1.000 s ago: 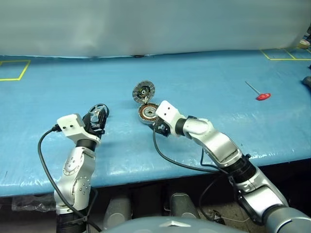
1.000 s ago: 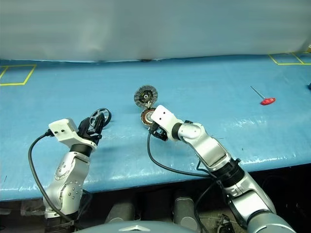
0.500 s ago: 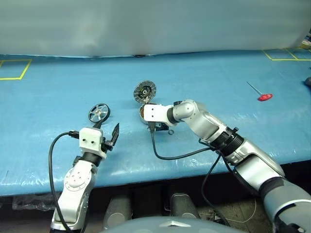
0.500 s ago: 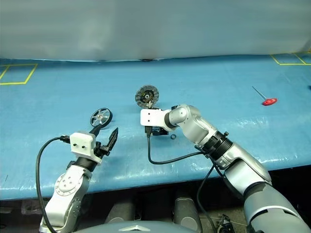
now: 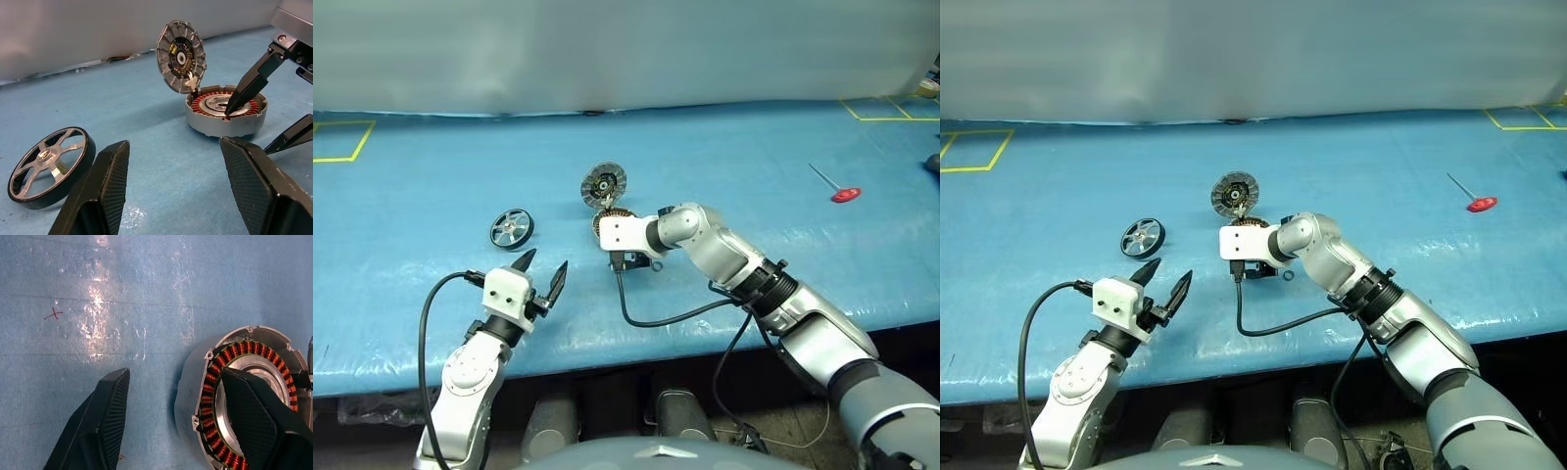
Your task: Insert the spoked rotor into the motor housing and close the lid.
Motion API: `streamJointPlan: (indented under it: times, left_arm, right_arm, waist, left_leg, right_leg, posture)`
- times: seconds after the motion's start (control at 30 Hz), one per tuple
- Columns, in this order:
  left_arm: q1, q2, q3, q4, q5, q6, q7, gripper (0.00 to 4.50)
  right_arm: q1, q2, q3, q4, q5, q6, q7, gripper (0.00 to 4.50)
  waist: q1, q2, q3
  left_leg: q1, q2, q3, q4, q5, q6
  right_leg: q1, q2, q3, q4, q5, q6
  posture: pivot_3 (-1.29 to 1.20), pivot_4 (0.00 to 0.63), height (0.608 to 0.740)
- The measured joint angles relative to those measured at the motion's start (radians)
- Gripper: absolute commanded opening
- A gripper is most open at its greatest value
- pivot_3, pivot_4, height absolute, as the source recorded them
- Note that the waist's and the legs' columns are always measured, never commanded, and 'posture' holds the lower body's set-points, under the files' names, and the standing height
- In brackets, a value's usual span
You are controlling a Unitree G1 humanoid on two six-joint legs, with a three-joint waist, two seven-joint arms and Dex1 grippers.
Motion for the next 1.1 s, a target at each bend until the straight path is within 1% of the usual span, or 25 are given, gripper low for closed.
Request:
streamJointPlan:
  times: [0.03,0.27,0.3,0.77,0.93,1.1]
  left_arm:
    - [0.0,0.0,-0.001,0.0,0.0,0.0,-0.002,3.21]
    - [-0.011,-0.009,-0.016,0.0,0.01,0.0,-0.009,3.21]
    - [-0.012,-0.01,-0.018,0.0,0.011,0.0,-0.009,3.21]
    - [-0.021,-0.029,-0.038,0.0,0.039,0.0,-0.009,3.21]
    - [-0.022,-0.03,-0.037,0.001,0.044,0.001,-0.008,3.21]
    - [-0.023,-0.031,-0.036,0.001,0.047,0.0,-0.006,3.21]
  right_arm:
    - [0.005,0.001,-0.004,0.0,-0.002,0.001,-0.001,2.52]
    - [0.011,0.022,-0.034,0.014,-0.034,0.001,-0.029,0.25]
    - [0.012,0.023,-0.037,0.016,-0.035,0.001,-0.026,0.02]
    - [0.032,0.061,-0.074,0.05,-0.036,0.015,-0.027,0.02]
    - [0.077,0.11,-0.14,-0.024,0.035,0.156,0.002,0.02]
    - [0.115,0.143,-0.146,-0.127,0.106,0.304,0.039,0.02]
  waist:
    - [0.0,0.0,0.0]
    - [0.0,0.0,0.0]
    - [0.0,0.0,0.0]
    - [-0.001,0.0,0.0]
    - [-0.003,0.0,0.0]
    - [-0.002,0.001,0.0]
  left_leg:
    - [0.0,0.0,0.0,0.0,0.0,0.0]
    - [0.0,0.0,0.0,0.0,0.0,0.0]
    - [0.001,0.0,0.0,0.0,0.0,0.0]
    - [0.001,0.0,0.0,0.0,0.0,0.0]
    - [0.001,0.001,0.0,0.0,0.0,0.0]
    - [0.0,0.002,0.0,0.0,0.0,0.0]
  right_leg:
    - [0.0,0.0,0.0,0.0,0.0,0.0]
    - [0.0,0.0,0.0,0.0,0.0,0.0]
    - [0.001,0.0,0.0,0.0,0.0,0.0]
    - [0.001,0.0,0.0,0.001,0.0,0.001]
    - [0.0,0.001,0.0,0.001,0.002,-0.002]
    - [0.0,0.001,0.0,0.001,0.001,-0.003]
  posture:
    - [0.0,0.15,0.74]
    - [0.0,0.15,0.74]
    - [0.0,0.15,0.74]
    - [0.0,0.15,0.74]
    - [0.0,0.15,0.74]
    - [0.0,0.15,0.74]
